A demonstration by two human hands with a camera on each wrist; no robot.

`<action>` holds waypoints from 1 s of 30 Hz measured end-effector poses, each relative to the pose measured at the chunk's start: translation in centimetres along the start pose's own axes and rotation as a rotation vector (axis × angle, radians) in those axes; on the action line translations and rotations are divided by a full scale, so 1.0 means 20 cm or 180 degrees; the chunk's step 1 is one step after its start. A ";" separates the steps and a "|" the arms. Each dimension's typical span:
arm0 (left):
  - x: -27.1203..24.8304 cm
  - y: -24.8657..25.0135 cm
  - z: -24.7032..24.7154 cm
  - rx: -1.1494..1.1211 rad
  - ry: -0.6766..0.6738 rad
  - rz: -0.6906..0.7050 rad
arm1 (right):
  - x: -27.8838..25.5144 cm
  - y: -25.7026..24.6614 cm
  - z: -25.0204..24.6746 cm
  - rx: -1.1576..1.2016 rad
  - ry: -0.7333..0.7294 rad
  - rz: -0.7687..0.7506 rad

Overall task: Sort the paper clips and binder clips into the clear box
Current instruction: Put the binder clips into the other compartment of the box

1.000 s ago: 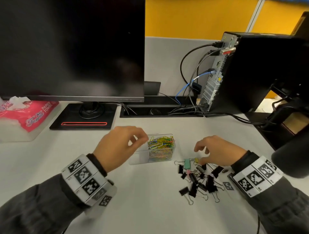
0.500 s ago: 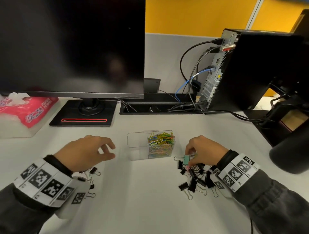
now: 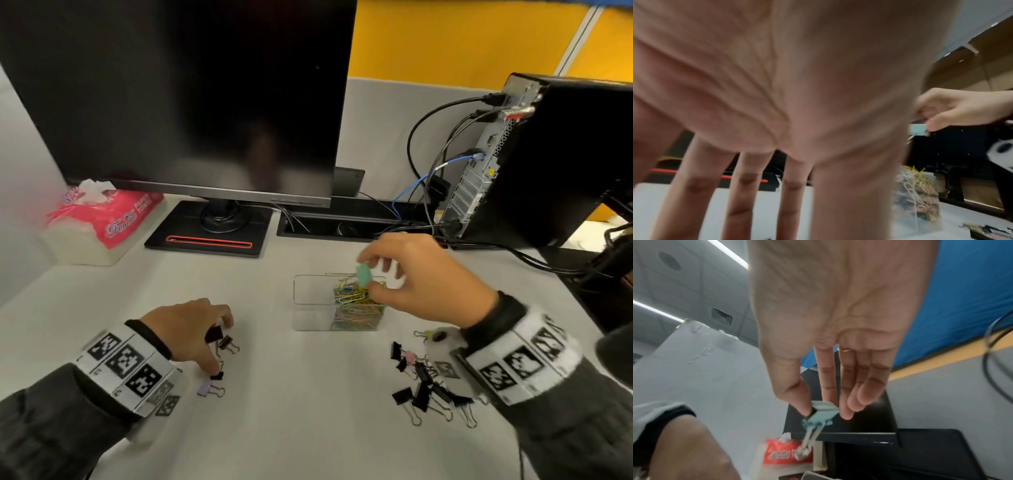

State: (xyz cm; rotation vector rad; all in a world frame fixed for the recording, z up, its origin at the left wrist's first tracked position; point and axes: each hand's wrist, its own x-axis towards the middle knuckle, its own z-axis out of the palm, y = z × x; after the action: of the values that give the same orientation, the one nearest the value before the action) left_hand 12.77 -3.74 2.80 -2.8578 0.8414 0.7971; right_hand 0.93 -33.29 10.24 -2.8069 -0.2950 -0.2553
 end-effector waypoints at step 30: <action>0.02 -0.20 -0.04 -0.0905 0.0719 0.0198 | 0.24 -0.54 0.73 -0.0801 -0.1732 -0.0610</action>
State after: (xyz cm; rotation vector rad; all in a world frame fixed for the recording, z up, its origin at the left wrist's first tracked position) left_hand 15.63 -0.73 2.98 -3.2357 0.9117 0.6551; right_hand 5.11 -17.78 0.54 -3.0499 -0.6962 0.4748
